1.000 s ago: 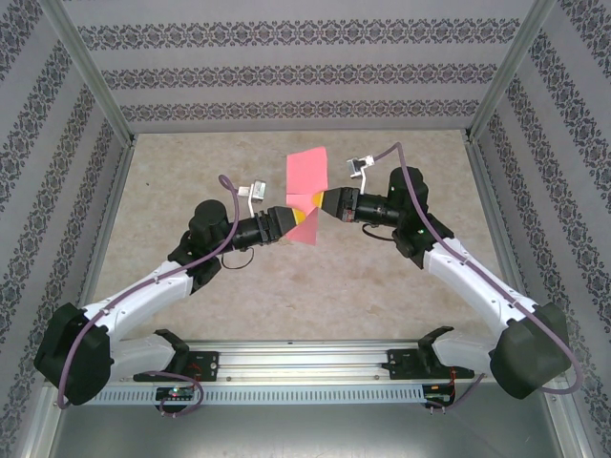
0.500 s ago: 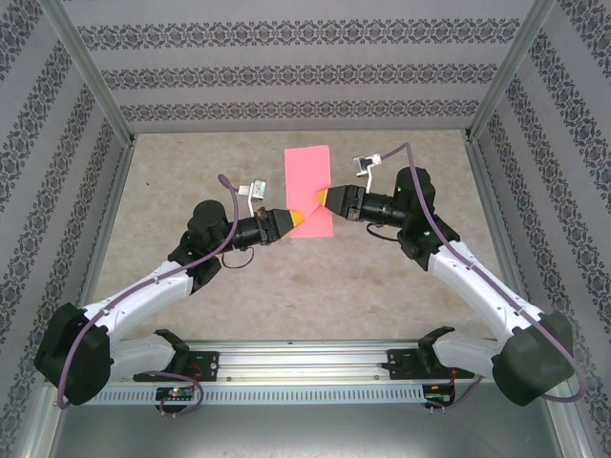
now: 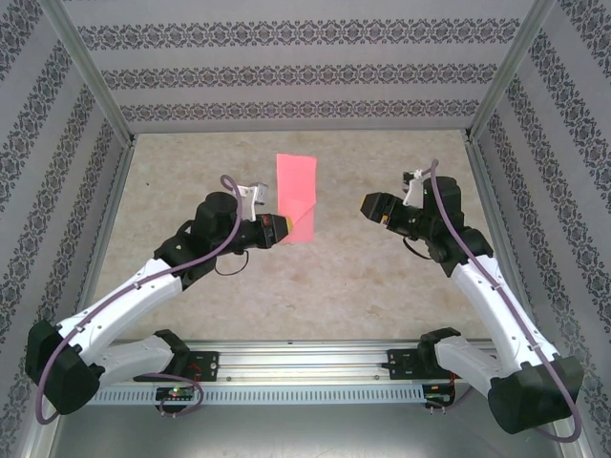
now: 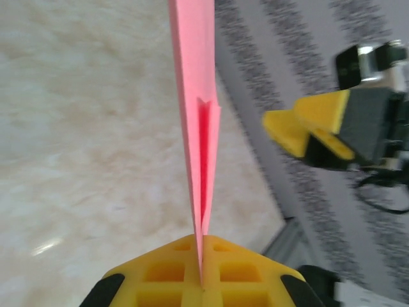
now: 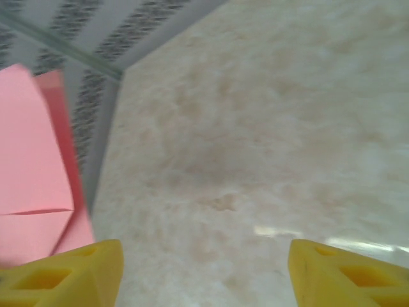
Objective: Fold a paper plane with a square sheet of paper (fold left side to right side)
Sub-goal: Turn over the paper at the center of the table.
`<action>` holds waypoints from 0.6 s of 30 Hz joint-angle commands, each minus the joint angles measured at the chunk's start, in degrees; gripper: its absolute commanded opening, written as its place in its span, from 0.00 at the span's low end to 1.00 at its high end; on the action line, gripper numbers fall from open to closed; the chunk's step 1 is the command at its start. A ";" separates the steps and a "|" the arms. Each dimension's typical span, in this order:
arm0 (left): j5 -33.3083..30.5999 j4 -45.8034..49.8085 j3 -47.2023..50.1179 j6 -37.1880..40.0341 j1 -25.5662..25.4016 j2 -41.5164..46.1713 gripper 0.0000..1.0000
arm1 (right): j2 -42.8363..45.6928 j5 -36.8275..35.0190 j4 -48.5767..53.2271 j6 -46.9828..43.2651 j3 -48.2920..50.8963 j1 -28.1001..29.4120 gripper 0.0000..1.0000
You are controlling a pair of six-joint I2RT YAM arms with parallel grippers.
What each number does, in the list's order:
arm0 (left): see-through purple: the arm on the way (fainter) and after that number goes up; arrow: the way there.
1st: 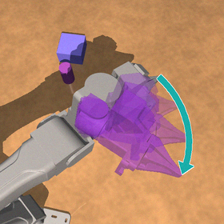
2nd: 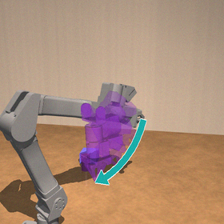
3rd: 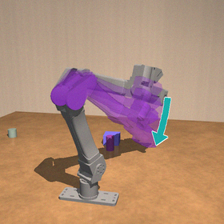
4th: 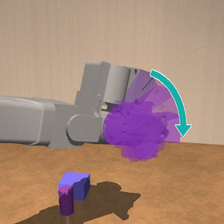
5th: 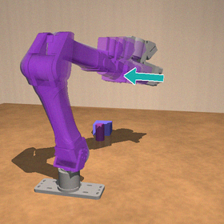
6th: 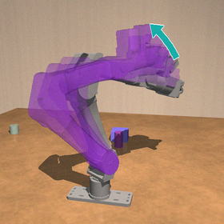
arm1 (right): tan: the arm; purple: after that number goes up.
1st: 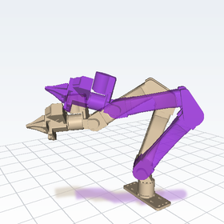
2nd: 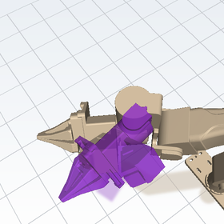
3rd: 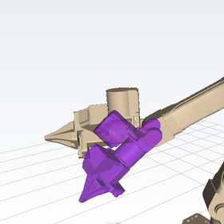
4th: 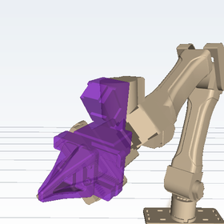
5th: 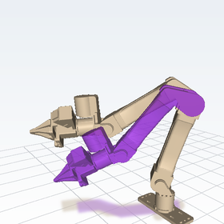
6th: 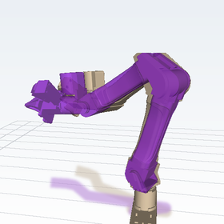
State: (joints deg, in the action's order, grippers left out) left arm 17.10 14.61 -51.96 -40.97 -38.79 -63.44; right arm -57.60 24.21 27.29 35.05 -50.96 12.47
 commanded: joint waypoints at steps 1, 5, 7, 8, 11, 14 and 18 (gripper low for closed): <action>-16.28 19.85 -5.50 9.94 -3.80 -4.26 0.00 | 1.56 -6.79 7.03 -1.43 2.15 -2.83 0.82; -31.45 31.67 -12.93 10.49 -9.36 -12.46 0.00 | 2.53 -6.56 5.18 0.28 5.45 -5.54 0.98; -37.11 36.47 -16.39 9.16 -11.24 -16.82 0.00 | 2.89 -6.58 4.64 0.70 6.59 -6.34 0.98; -39.42 38.30 -17.84 8.52 -11.93 -18.58 0.00 | 3.00 -6.62 4.62 0.72 6.96 -6.56 0.98; -44.88 43.84 -22.35 6.33 -13.86 -24.30 0.00 | 3.19 -6.93 4.74 0.31 7.70 -6.85 0.98; -47.52 47.66 -25.92 4.68 -15.20 -29.85 0.00 | 3.37 -8.48 5.63 -0.19 8.15 -6.93 0.98; -50.11 52.58 -30.96 2.20 -17.14 -38.46 0.00 | 3.97 -9.59 6.44 -0.50 8.76 -7.14 0.98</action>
State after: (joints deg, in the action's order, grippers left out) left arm -27.38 59.13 -79.85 -36.01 -54.22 -98.10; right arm -54.85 16.84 32.93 34.87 -43.31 5.85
